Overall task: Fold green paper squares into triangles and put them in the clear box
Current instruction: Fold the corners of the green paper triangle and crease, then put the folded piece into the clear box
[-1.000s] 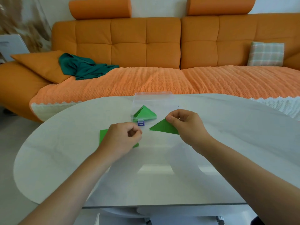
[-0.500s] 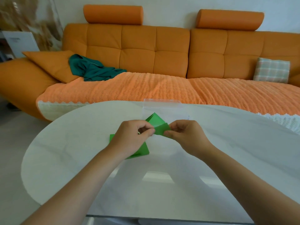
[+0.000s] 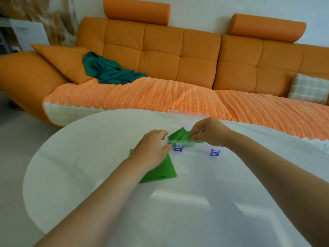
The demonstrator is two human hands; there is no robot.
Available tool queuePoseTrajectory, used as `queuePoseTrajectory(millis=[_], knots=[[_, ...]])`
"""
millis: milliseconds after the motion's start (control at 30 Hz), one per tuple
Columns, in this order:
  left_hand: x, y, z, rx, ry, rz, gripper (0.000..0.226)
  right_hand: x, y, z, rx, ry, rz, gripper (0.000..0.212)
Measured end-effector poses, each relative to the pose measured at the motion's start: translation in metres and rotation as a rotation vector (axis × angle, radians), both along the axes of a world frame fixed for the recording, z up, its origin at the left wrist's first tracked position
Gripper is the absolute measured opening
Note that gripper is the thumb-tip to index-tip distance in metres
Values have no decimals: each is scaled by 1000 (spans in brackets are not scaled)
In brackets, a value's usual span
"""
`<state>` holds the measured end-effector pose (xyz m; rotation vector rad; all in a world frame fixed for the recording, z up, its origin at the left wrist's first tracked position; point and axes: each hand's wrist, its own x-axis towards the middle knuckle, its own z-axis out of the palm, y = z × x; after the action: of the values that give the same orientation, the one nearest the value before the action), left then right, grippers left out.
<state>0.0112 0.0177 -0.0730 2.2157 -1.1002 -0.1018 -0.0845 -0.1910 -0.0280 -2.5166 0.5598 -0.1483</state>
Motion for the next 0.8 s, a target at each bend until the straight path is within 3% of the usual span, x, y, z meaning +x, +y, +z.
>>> queuePoseTrajectory(millis=[300, 533, 800], knots=[[-4, -8, -2, -40, -19, 37, 44, 28, 10, -14, -165, 85, -91, 14], [-4, -6, -2, -47, -26, 28, 39, 31, 12, -13, -221, 196, -202, 28], [-6, -6, -1, -41, -30, 37, 42, 30, 18, -14, -283, 181, -234, 34]])
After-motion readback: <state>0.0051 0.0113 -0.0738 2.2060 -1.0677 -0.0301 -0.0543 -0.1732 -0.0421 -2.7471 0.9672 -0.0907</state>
